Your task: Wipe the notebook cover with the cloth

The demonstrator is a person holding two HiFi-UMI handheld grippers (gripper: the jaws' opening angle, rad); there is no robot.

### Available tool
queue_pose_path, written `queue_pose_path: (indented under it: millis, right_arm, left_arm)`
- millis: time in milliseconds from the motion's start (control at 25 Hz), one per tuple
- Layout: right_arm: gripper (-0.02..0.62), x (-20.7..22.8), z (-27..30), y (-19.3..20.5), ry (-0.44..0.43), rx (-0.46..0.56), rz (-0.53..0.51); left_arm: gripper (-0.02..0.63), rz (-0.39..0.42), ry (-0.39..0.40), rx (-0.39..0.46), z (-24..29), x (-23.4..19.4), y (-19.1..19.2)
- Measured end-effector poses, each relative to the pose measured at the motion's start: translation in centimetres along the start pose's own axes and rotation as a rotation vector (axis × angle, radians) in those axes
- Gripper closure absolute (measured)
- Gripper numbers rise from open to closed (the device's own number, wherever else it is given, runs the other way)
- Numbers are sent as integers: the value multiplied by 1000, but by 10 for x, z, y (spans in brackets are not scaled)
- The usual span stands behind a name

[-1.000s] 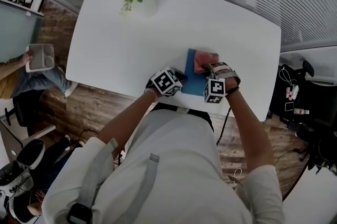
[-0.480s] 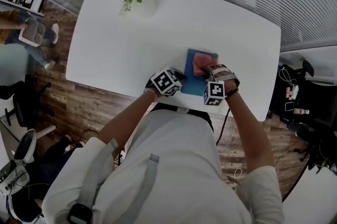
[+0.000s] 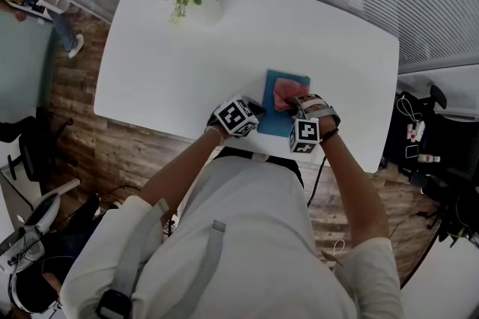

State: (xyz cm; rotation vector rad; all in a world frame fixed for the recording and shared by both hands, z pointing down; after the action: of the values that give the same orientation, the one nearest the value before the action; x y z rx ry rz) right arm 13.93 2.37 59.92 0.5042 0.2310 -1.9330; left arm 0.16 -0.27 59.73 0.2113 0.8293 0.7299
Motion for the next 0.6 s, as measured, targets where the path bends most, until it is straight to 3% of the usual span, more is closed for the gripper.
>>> queue_pose_path:
  millis: [600]
  right_arm:
    - [588,-7,-5,-7,6,21,11]
  left_arm:
    - [607,-1,-1,-1,-1,0,0]
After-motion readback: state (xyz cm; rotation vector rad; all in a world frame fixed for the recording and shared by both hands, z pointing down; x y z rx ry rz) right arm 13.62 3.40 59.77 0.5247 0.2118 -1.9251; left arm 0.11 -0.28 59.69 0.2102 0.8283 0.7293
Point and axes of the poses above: the fingertips, and each gripper's own axes: z forward along the fingers, x to its right, y out of its underside, the point moved 9 cm from there along -z, backward along the fingers, and after that the axes turned 15 degrees about -z, right-handed, at the moved point
